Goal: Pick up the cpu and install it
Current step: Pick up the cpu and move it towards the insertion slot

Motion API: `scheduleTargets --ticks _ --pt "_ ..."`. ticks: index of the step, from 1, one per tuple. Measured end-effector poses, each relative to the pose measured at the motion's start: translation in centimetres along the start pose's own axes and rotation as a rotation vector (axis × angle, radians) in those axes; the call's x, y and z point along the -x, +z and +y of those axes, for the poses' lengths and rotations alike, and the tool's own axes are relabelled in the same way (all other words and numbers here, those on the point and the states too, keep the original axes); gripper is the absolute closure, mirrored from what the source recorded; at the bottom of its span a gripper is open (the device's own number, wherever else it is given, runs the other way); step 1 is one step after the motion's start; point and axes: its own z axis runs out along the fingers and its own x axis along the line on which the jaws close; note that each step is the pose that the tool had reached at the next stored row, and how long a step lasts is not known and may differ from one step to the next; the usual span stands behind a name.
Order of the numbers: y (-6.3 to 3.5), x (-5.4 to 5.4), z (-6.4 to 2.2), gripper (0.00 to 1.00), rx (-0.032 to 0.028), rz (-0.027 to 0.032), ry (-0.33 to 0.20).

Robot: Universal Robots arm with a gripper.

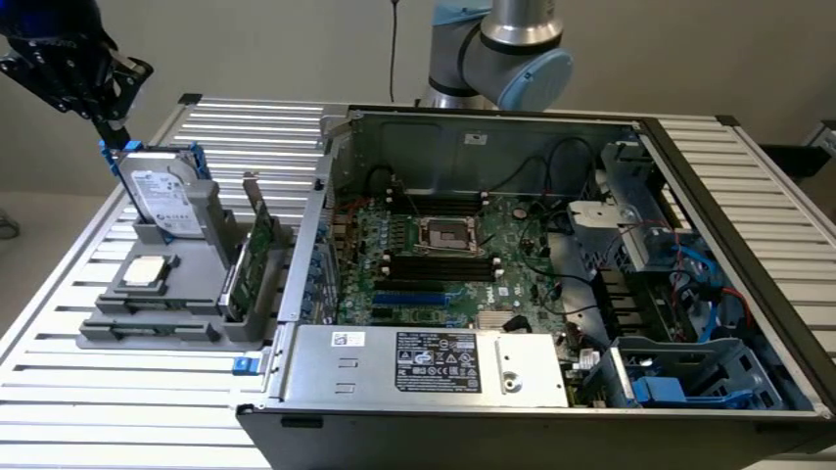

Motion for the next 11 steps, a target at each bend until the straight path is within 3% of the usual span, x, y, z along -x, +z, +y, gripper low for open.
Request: scheduleTargets --ticks 2,3,5,6,7,11 --pt "0.0 0.0 0.0 0.77 0.0 0.0 0.0" --pt "0.0 0.0 0.0 0.77 0.0 0.0 0.0" --pt "0.0 0.0 0.0 0.64 0.0 0.0 0.0" --pt "0.0 0.0 0.0 0.64 0.0 0.0 0.0" --pt "0.0 0.0 0.0 0.58 0.0 0.0 0.0" --pt "0.41 -0.94 -0.09 0.58 -0.0002 0.0 -0.002"
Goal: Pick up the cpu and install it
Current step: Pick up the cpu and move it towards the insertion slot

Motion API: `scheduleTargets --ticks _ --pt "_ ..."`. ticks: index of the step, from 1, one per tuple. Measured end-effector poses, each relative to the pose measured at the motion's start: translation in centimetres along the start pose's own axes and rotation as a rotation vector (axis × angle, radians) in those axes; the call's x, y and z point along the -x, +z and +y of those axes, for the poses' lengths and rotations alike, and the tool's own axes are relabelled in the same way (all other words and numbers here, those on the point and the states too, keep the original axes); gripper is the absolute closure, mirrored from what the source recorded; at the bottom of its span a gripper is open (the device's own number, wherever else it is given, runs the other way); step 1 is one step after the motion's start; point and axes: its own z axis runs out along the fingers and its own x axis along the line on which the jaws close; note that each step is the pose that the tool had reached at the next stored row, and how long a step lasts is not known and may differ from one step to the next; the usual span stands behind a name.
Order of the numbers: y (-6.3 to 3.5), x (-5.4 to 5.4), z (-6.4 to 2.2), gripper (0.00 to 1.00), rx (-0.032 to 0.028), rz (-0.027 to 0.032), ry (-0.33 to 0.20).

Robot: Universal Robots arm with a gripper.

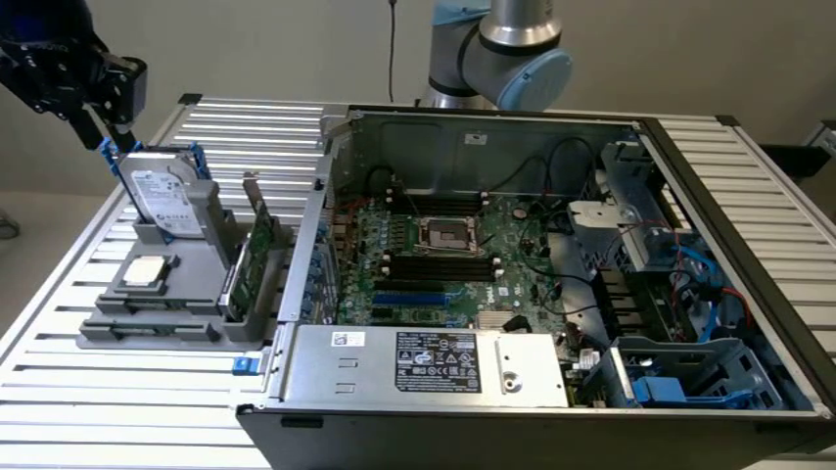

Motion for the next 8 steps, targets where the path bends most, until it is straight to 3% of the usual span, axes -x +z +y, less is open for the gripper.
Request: scheduleTargets --ticks 4,5,8 --pt "0.78 -1.1 -0.11 0.58 -0.0002 0.0003 -0.008" --pt "0.96 -1.1 -0.12 0.5 -0.0005 0.0006 -0.012" --pt "1.5 -1.4 -0.18 0.44 -0.001 0.0011 -0.026"
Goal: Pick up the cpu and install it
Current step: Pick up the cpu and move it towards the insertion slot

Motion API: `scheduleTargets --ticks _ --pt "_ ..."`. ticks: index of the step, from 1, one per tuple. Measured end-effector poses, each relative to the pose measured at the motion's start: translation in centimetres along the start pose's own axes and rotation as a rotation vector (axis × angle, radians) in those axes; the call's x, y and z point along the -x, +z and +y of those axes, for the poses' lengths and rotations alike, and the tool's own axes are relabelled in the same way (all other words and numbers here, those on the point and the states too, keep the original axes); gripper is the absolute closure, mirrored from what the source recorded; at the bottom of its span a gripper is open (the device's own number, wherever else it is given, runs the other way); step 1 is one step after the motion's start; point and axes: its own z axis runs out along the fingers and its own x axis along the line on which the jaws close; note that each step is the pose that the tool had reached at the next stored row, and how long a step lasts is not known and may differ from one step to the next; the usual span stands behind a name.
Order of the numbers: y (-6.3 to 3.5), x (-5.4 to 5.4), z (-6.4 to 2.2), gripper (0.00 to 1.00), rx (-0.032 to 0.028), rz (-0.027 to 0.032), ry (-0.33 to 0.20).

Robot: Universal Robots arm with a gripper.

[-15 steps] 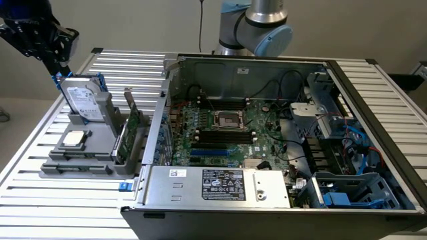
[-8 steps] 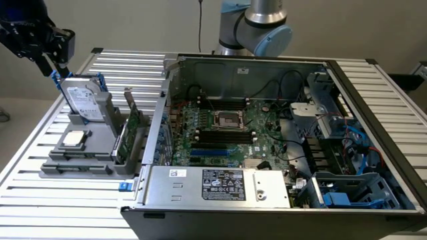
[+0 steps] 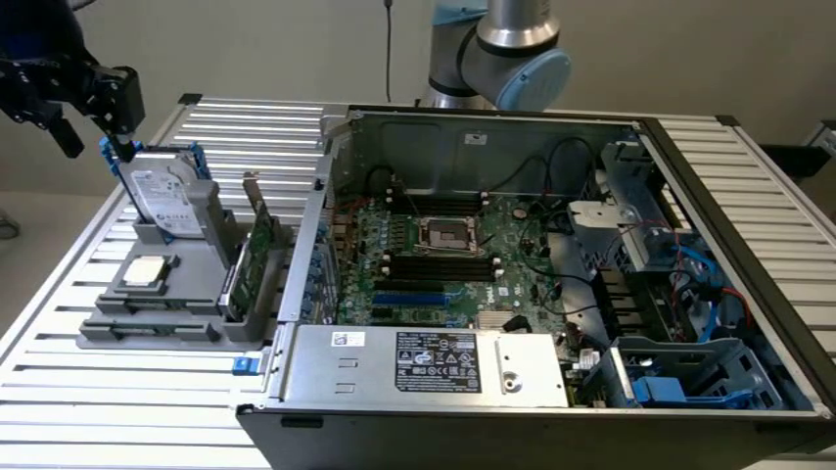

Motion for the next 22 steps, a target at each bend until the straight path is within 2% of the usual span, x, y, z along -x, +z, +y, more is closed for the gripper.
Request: scheduleTargets --ticks 1,2,12,18,22 --pt "0.18 -0.1 -0.02 0.44 -0.0002 0.0003 -0.005" --pt "0.36 -0.1 -0.04 0.38 -0.0005 0.0006 -0.01" --pt "2.2 -0.6 -0.29 0.38 -0.0021 0.0029 -0.055" --pt "3.23 -0.5 -1.1 0.38 -0.0031 0.0114 -0.078" --pt "3.93 -0.5 -1.55 0.38 -0.0039 0.0138 -0.096"
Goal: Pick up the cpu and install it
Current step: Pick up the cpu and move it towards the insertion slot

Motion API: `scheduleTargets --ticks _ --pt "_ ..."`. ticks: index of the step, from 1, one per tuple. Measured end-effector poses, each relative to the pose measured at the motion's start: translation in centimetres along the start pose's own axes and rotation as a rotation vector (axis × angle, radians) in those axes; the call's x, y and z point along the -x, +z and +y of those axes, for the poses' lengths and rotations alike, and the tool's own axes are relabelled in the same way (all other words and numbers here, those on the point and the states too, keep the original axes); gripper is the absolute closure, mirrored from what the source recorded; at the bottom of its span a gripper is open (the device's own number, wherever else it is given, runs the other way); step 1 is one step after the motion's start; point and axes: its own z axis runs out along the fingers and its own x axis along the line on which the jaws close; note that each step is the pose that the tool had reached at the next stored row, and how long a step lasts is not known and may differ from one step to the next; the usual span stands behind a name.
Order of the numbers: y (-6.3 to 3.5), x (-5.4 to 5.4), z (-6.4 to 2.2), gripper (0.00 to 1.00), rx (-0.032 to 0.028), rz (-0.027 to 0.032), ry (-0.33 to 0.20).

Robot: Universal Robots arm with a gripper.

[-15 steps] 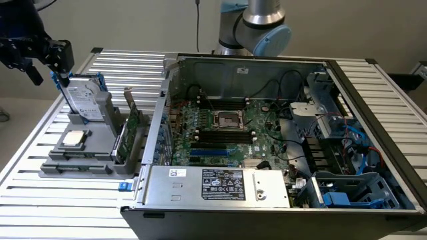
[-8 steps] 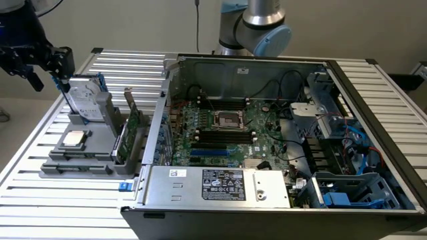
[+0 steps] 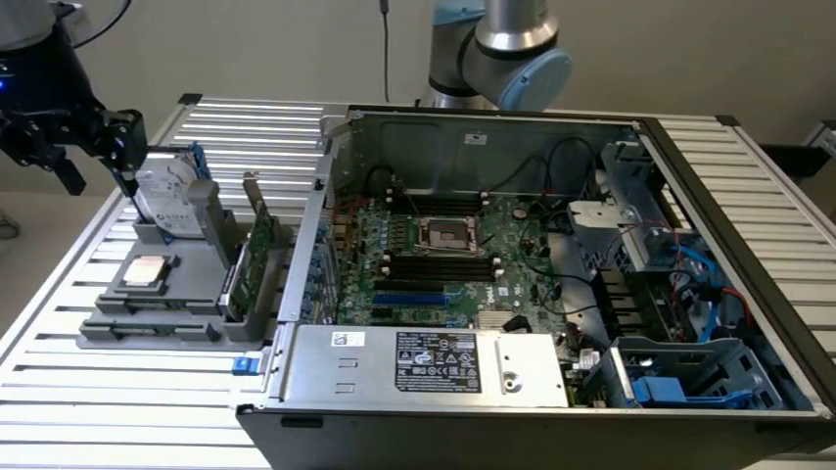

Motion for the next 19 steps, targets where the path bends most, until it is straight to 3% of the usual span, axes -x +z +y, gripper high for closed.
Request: scheduleTargets --ticks 10,19 --pt "1.74 0.0 -1.89 0.38 -0.0005 0.0003 -0.011" --pt "3.32 1.0 -2.14 0.38 -0.0003 0.0003 -0.009"
